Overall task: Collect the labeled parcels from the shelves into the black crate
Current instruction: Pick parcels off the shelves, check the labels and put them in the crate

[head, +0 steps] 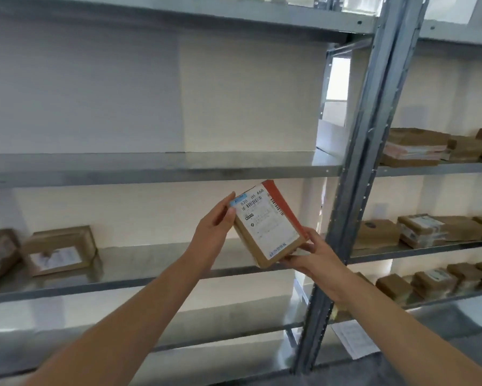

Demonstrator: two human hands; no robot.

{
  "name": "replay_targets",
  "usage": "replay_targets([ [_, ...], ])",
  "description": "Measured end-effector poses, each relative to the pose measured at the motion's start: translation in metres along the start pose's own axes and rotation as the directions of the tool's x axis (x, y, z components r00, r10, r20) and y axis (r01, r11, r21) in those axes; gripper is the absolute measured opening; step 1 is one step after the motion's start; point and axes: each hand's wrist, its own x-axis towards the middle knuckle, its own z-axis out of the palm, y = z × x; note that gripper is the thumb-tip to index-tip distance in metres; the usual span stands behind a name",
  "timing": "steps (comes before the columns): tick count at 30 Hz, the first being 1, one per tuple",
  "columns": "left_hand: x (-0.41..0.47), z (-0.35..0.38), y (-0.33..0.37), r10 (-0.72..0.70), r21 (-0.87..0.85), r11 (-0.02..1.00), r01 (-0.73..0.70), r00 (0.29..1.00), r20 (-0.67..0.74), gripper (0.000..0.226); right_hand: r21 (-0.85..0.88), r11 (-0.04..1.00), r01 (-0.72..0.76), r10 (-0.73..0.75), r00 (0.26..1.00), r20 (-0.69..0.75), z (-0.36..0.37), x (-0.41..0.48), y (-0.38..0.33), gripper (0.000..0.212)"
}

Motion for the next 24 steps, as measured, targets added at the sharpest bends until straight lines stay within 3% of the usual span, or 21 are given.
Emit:
replay_targets([
  [2, -0.009, -0.028, -0.005, -0.020, 0.021, 1.000, 0.021, 0.999, -0.049, 0.044, -0.088, 0.996, 0.019, -0.015, 0.999, 0.050, 0.031, 0.006, -0.001, 0.077],
  [6, -0.035, -0.094, -0.011, -0.042, 0.055, 0.997, 0.052, 0.985, -0.167, 0.035, -0.131, 0.991, 0.030, 0.009, 0.958, 0.288, 0.102, 0.012, -0.006, 0.086],
  [11, -0.085, -0.189, -0.012, -0.100, 0.112, 0.985, 0.134, 0.958, -0.268, 0.036, -0.088, 0.996, 0.010, 0.036, 0.864, 0.503, 0.203, -0.002, -0.012, 0.072],
  [19, -0.184, -0.329, -0.012, -0.167, 0.077, 0.966, 0.246, 0.826, -0.539, 0.037, -0.003, 0.988, -0.157, 0.111, 0.688, 0.717, 0.375, -0.045, 0.003, 0.083],
  [24, -0.250, -0.405, -0.019, -0.193, 0.043, 0.956, 0.290, 0.732, -0.654, 0.045, -0.035, 0.984, -0.175, 0.135, 0.604, 0.785, 0.478, -0.075, 0.012, 0.087],
])
